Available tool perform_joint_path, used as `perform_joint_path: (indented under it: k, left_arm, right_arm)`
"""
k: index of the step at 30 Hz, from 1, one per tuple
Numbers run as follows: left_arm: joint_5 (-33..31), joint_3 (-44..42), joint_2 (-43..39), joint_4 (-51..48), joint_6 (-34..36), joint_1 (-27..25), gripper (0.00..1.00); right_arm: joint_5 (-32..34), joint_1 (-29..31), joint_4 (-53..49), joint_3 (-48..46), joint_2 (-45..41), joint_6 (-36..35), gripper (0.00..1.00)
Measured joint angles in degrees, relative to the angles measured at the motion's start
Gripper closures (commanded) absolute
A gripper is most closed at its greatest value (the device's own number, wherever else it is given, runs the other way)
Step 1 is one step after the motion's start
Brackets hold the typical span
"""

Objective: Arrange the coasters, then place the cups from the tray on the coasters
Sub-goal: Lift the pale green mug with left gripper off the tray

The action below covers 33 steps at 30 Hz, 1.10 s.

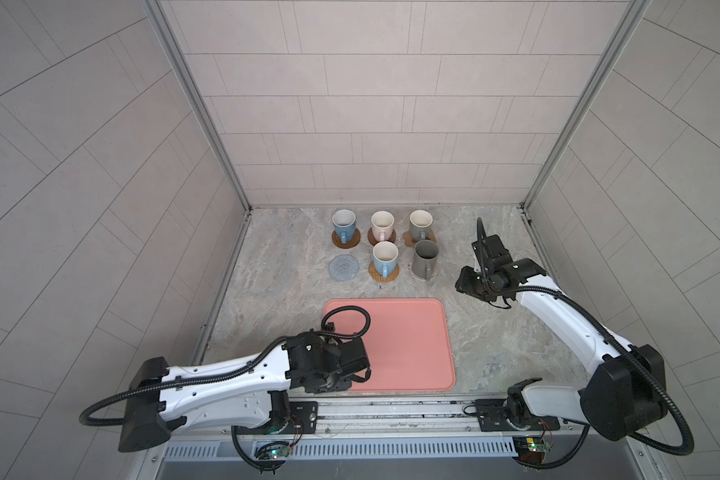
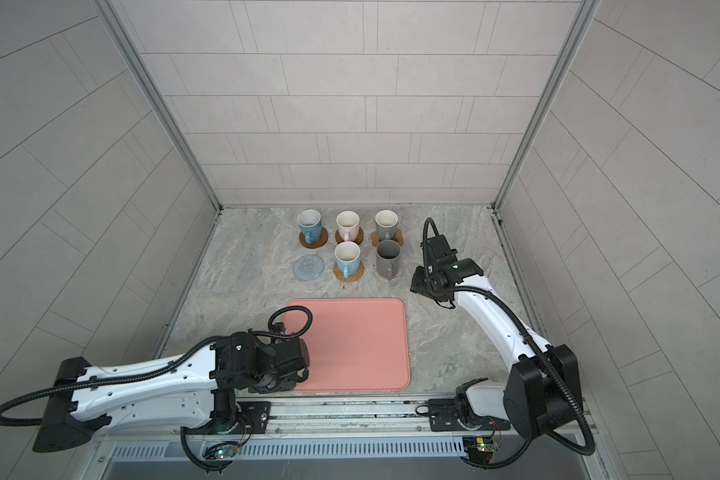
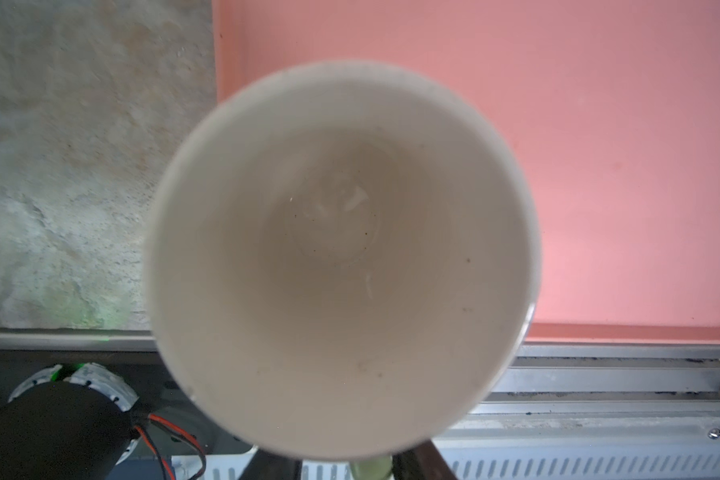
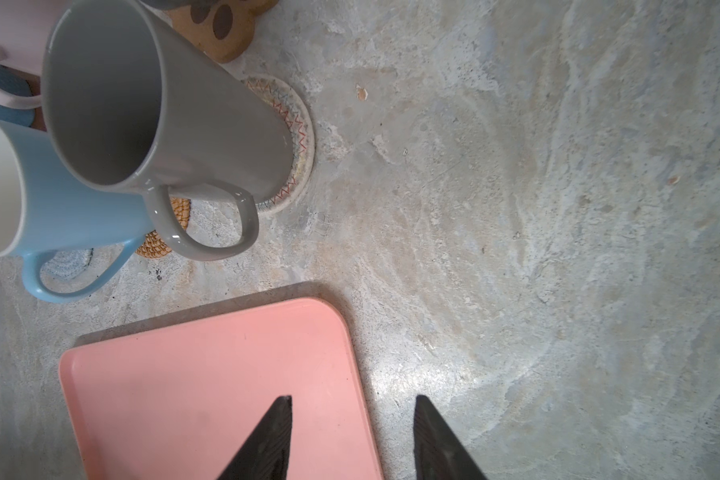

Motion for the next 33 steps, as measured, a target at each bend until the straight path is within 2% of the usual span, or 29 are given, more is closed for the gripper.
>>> perform_joint_path:
  k: [18,33]
  left_arm:
    - [-1.44,-0.13,3.1,2.32,9.49,6.12,0.68]
    - [-2.62,-0.02,6.19,2.62,14.43,7.39,0.83]
  right_arm:
    - [0.37,0.0,-0.07,-0.59,-0.44,1.09,0.5]
    - [1.07,0.0,-0.66,-0.59,-1.84,1.46,0.5]
